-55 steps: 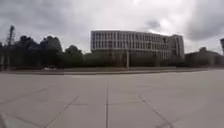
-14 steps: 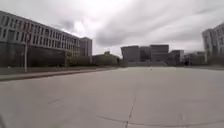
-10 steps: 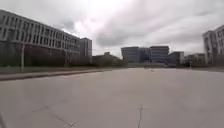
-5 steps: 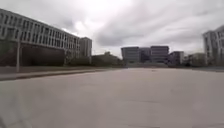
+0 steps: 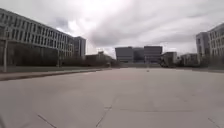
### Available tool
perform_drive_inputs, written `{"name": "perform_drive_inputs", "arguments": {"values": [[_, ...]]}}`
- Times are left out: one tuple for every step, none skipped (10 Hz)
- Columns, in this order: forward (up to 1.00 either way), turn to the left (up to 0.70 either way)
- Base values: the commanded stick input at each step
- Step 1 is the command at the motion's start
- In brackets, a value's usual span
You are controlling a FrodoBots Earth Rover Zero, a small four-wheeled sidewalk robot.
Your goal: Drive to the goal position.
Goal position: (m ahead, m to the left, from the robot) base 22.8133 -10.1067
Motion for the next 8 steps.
{"name": "perform_drive_inputs", "arguments": {"values": [[1.00,0.00],[1.00,0.00],[1.00,0.00],[1.00,0.00],[1.00,0.00],[1.00,0.00],[1.00,-0.23],[1.00,-0.36]]}}
